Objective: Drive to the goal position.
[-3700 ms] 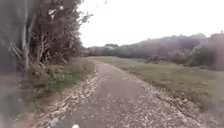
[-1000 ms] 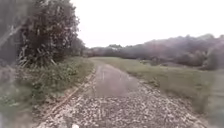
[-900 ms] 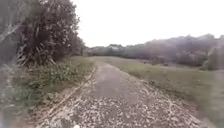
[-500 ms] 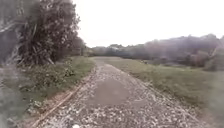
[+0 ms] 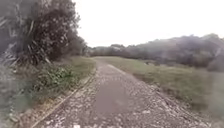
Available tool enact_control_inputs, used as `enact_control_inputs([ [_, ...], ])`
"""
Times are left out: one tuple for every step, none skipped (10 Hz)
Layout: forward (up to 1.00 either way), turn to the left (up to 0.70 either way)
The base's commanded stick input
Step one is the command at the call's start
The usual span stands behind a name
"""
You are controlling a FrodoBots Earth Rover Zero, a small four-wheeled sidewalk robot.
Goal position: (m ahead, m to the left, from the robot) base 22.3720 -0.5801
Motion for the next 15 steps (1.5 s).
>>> enact_control_inputs([
  [0.70,0.00],
  [0.70,0.00],
  [0.70,0.00],
  [0.70,0.00],
  [0.70,0.00],
  [0.70,0.00],
  [0.70,0.00],
  [0.70,0.00],
  [0.70,0.00],
  [0.70,0.00],
  [0.70,0.00],
  [0.70,0.00],
  [0.70,0.00],
  [0.70,0.00],
  [0.70,0.00],
])
